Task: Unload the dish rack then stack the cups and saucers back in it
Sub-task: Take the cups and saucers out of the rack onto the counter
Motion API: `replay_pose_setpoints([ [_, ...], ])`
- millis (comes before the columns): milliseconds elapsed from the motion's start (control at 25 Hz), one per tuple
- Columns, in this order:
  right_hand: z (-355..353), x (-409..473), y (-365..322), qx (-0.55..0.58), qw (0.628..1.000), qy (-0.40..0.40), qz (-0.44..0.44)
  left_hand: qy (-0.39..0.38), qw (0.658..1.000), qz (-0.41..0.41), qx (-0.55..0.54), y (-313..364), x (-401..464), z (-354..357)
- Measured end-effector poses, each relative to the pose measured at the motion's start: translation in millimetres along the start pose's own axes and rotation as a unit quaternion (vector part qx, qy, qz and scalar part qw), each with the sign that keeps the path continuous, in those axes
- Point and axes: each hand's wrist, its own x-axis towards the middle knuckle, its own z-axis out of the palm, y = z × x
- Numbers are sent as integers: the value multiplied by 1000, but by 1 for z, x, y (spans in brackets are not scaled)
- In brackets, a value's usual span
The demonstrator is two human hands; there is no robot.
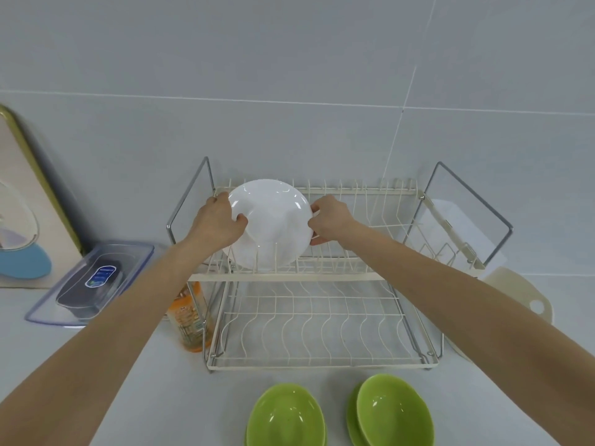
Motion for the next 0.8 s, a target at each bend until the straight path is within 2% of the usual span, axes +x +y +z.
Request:
replay_pose_setpoints([
  [120,-10,-6,-3,36,998,51,-31,34,999,7,-37,8,-1,-8],
  [240,-30,-16,-15,54,991,101,-74,113,989,25,-91,26,-11,-27],
  [360,-51,-33,-23,53,988,105,-103,176,970,48,-161,43,-33,-46],
  [560,-60,-82,-4,80,990,67,-93,146,950,45,-271,43,-89,-55],
  [800,-24,-154,46,131,989,26,-68,87,923,-16,-373,8,-173,-25],
])
